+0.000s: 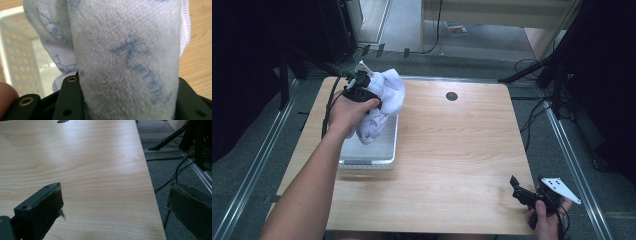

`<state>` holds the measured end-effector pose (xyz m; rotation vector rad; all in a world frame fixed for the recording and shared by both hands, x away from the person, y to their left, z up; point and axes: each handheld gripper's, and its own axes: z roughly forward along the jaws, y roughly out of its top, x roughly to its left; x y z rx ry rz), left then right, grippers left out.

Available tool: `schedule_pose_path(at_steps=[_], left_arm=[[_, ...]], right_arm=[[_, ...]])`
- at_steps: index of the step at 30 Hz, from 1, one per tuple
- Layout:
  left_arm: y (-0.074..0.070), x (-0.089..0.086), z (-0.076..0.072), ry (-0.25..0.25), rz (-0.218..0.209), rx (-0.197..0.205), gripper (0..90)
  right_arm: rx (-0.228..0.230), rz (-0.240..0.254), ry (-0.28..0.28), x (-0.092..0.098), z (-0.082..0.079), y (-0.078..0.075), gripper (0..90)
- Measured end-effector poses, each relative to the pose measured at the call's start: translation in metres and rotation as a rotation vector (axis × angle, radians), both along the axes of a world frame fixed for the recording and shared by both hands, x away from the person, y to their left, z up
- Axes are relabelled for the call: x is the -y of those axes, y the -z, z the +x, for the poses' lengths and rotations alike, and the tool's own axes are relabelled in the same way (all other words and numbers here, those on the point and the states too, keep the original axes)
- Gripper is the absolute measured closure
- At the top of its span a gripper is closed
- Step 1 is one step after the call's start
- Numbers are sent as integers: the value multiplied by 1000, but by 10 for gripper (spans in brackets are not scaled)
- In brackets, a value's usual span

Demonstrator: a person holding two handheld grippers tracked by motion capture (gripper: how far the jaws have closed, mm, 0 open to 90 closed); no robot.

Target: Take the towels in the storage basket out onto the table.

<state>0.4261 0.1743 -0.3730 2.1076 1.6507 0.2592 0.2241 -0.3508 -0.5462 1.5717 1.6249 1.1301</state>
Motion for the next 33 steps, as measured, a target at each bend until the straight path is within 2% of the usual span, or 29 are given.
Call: schedule_pose_path(at_steps=[2, 5, 6, 9, 10, 12, 13, 15, 17, 18, 21, 22, 24, 33], left_arm=[[-2, 4, 0, 5, 0, 4, 550], [-8, 22, 1, 33, 0, 19, 549], [-8, 22, 1, 33, 0, 19, 549], [-12, 42, 3, 62, -6, 20, 549], [-12, 42, 3, 62, -6, 20, 549], [-13, 53, 4, 72, -7, 17, 549], [-12, 64, 5, 87, -4, 19, 549], [-11, 69, 6, 95, -6, 17, 547], [-8, 84, 7, 107, -13, 11, 546], [-8, 84, 7, 107, -13, 11, 545], [-3, 102, 10, 133, -18, 1, 544], [-3, 102, 10, 133, -18, 1, 544], [3, 118, 11, 148, -26, -7, 543], [21, 152, 14, 169, -52, -41, 531]], right_arm=[[1, -1, -1, 0, 0, 0, 4], [0, -1, 3, 0, 0, 0, 4], [0, -1, 3, 0, 0, 0, 4], [0, -1, 3, 0, 0, 0, 4], [0, -1, 3, 0, 0, 0, 4], [0, -2, 3, 0, 0, 0, 4], [0, -1, 3, 0, 0, 0, 4], [4, -8, 0, -1, 0, 0, 4], [7, -6, 0, -1, 0, 0, 5], [8, -6, -2, 0, 0, 0, 5], [9, -5, -2, -1, -1, 0, 4], [9, -5, -2, -1, -1, 0, 4], [12, -1, -2, 0, -1, 0, 4], [13, -2, -2, 0, -1, 0, 5]])
